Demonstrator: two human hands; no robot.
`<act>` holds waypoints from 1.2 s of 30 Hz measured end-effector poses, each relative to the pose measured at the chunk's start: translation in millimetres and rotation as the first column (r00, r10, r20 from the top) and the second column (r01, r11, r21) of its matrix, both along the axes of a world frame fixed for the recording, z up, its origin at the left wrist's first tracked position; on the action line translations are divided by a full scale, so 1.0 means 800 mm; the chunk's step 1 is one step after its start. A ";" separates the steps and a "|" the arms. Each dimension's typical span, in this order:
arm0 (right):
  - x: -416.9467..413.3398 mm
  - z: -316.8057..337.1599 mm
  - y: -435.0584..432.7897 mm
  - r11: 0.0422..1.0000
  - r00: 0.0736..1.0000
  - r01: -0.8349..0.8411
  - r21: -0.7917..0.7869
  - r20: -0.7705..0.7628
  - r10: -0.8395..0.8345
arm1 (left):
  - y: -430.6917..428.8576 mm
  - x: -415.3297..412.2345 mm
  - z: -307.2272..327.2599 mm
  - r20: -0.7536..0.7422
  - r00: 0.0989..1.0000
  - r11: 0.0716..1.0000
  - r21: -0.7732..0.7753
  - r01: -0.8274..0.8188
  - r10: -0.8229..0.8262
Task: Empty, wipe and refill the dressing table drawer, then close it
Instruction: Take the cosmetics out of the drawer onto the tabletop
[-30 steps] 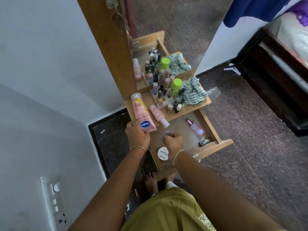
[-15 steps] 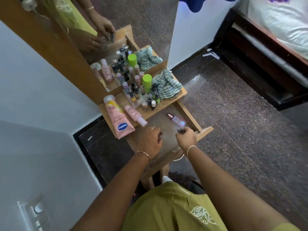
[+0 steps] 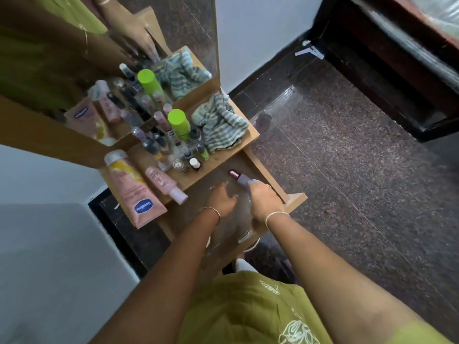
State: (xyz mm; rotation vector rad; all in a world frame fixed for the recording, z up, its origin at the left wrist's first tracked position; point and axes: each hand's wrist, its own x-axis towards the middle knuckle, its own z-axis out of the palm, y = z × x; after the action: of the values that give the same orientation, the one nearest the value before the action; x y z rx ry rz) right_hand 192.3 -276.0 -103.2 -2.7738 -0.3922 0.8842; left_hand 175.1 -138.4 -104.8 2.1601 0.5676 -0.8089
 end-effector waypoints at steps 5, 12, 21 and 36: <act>0.014 -0.038 0.010 0.970 0.953 -0.220 -0.108 0.189 0.237 | 0.004 0.035 -0.036 -0.080 0.973 0.974 -0.055 -0.222 0.217; 0.019 -0.042 0.015 0.966 0.947 -0.216 -0.139 0.212 0.242 | 0.003 0.040 -0.056 -0.118 0.914 0.898 -0.170 -0.405 0.389; -0.019 -0.011 0.028 0.975 0.999 -0.011 0.220 0.053 -0.001 | 0.014 -0.003 -0.033 -0.100 0.778 0.738 -0.263 -0.622 0.620; 0.021 0.002 0.000 0.789 0.860 -0.504 -0.351 -0.126 0.494 | 0.039 -0.055 -0.014 0.027 0.738 0.721 -0.239 -0.650 0.674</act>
State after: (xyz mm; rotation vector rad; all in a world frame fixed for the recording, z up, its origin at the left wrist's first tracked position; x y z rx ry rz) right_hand 209.1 -276.3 -101.9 -3.0442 -1.1057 1.2194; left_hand 131.4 -106.8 -115.8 1.5997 1.0647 -0.3186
